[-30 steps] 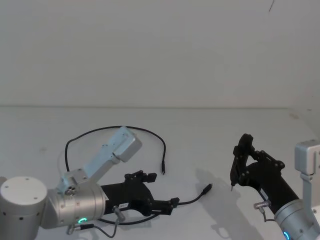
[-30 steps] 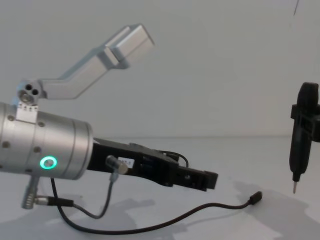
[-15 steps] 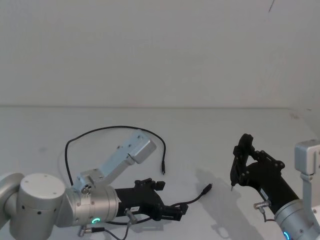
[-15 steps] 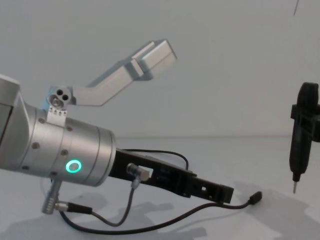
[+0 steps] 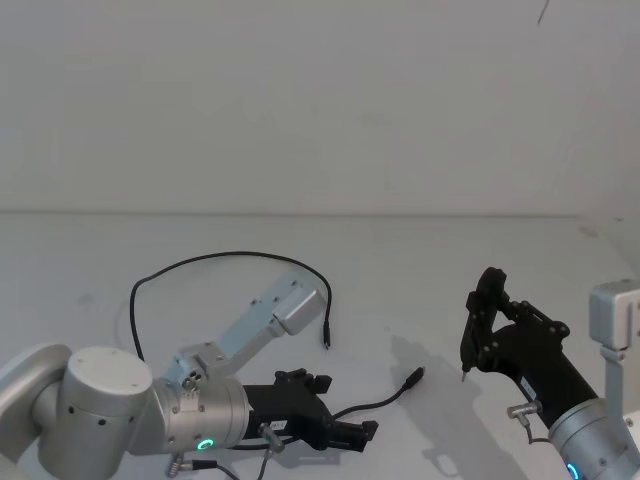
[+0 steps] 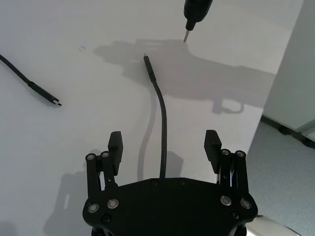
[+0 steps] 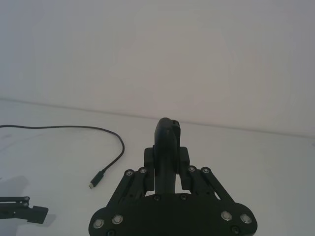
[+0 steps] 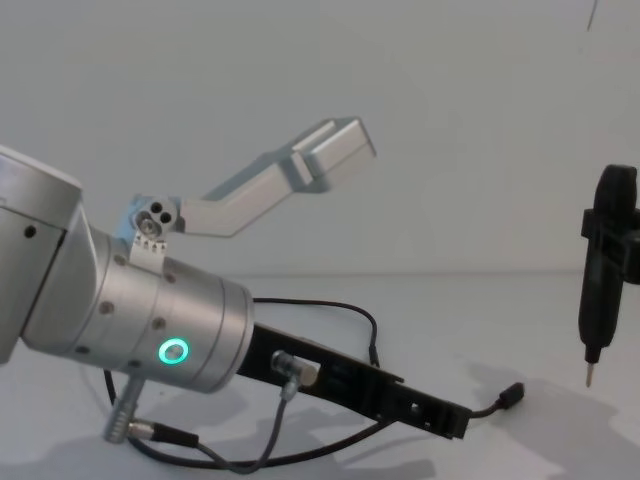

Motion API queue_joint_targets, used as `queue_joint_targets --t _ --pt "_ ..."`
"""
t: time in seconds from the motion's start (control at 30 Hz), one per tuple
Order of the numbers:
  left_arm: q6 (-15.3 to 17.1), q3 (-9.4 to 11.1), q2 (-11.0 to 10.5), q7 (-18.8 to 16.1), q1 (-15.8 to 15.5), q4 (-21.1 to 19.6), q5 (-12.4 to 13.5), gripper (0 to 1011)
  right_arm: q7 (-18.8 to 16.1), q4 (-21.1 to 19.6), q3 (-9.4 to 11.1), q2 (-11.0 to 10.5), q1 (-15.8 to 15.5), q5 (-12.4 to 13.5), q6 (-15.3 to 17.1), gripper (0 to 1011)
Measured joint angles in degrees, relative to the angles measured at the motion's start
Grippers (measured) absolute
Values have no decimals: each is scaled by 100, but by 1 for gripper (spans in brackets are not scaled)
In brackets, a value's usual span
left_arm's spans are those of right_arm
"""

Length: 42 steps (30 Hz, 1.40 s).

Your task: Pick up the data cable with the one hand.

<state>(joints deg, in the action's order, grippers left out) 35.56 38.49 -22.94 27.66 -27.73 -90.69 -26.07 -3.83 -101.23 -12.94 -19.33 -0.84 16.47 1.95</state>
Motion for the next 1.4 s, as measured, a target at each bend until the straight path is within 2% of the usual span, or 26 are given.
queue_joint_targets --t 0.27,0.43,0.67,0.7,0.73,0.8,0.87,0.93,1.0,1.03,1.07,1.33,1.4 --pt "8 106 53 -29 -82 128 37 1000 0 0 0 0 0 0 0 279" --pt "5 143 74 -38 -112 175 48 918 0 0 0 0 0 0 0 279" --pt "0 173 90 -44 -137 213 59 717 0 0 0 0 0 0 0 279" --pt "-1 174 91 -45 -138 216 59 659 0 0 0 0 0 0 0 279" --pt "-1 179 94 -45 -141 221 60 659 0 0 0 0 0 0 0 279" --pt "-2 185 96 -46 -145 226 62 598 0 0 0 0 0 0 0 279" --pt "-3 190 98 -48 -150 231 63 513 0 0 0 0 0 0 0 279" --pt "-4 193 100 -48 -151 234 64 483 0 0 0 0 0 0 0 279" --pt "-5 197 101 -50 -155 239 66 371 0 0 0 0 0 0 0 279" --pt "-5 198 102 -51 -155 240 66 371 0 0 0 0 0 0 0 279" --pt "-6 199 102 -52 -156 242 67 310 0 0 0 0 0 0 0 279" --pt "-10 206 105 -54 -160 249 70 67 0 0 0 0 0 0 0 279" --pt "-10 207 106 -54 -161 250 71 39 0 0 0 0 0 0 0 279"
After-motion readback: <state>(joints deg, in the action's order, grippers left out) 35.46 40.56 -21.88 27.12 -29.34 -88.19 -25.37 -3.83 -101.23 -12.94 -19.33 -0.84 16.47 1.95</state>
